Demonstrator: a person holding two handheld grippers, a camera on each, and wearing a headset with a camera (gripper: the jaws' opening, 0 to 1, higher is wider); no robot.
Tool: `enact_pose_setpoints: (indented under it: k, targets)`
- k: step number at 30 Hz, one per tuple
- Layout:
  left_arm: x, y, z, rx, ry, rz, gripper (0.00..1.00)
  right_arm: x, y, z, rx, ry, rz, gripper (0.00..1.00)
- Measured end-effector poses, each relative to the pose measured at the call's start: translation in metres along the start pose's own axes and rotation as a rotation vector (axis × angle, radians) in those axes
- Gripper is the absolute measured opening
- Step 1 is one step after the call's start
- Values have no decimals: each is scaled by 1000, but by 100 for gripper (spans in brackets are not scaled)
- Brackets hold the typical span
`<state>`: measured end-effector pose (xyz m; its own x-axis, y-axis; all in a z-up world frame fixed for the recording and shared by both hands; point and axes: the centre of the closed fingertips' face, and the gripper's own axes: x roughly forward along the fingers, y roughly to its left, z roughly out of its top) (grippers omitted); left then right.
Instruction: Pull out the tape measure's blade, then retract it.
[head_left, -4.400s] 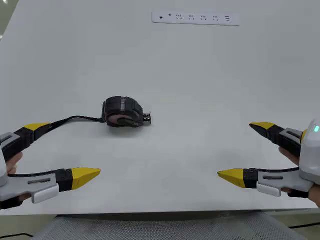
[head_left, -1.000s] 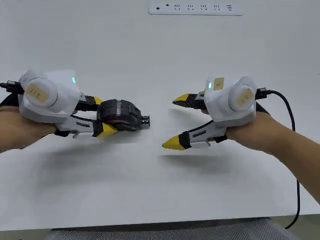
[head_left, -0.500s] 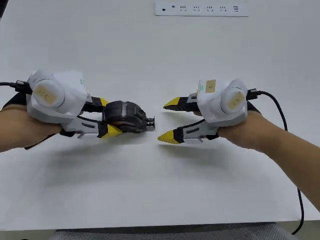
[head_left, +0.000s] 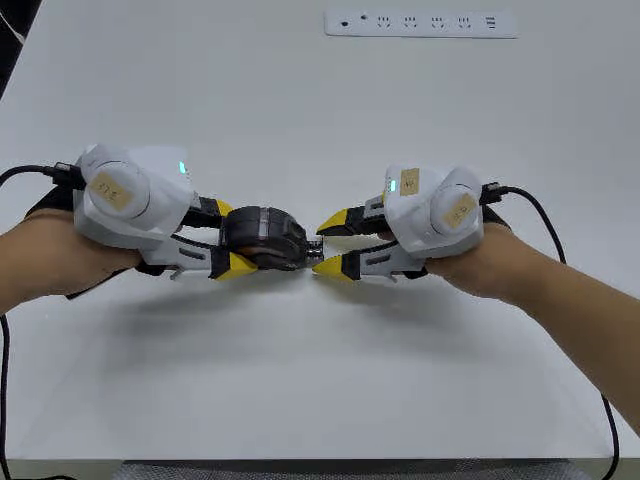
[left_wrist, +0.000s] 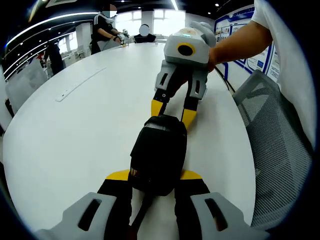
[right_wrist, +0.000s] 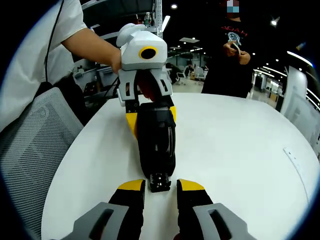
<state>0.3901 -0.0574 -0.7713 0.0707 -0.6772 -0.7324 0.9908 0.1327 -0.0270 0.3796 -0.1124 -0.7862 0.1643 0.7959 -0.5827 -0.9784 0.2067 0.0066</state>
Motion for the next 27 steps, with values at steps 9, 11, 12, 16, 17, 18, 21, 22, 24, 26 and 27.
enact_pose_setpoints:
  k: [9, 11, 12, 16, 17, 18, 21, 22, 24, 26, 27]
  targets:
    - [0, 0, 0, 4, 0, -2, 28, 4, 2, 1, -19, -3, 23, 15]
    - [0, 0, 0, 4, -2, -2, 27, 5, 3, 1, -21, -2, 25, 15]
    - [0, 0, 0, 4, -1, -2, 27, 6, 3, 0, -21, -2, 25, 14]
    - [0, -1, 0, 6, -1, -1, 27, 6, 3, 0, -32, -4, 28, 14]
    - [0, -1, 0, 13, -1, 0, 27, 6, 3, 0, -26, -5, 28, 14]
    - [0, -1, 0, 18, 0, 2, 27, 6, 3, 0, -7, -6, 33, 13]
    - [0, -2, 0, 26, -2, 2, 27, 6, 4, 1, -19, -3, 35, 12]
    - [0, -1, 0, 25, -2, 1, 26, 5, 4, 1, -31, 1, 35, 12]
    - [0, -1, 0, 31, -3, -3, 26, 5, 5, 2, -39, 5, 35, 11]
    - [0, -2, -1, 34, -4, -5, 26, 4, 6, 2, -42, 10, 37, 11]
    - [0, -2, -1, 33, -4, -6, 26, 4, 6, 2, -40, 11, 38, 10]
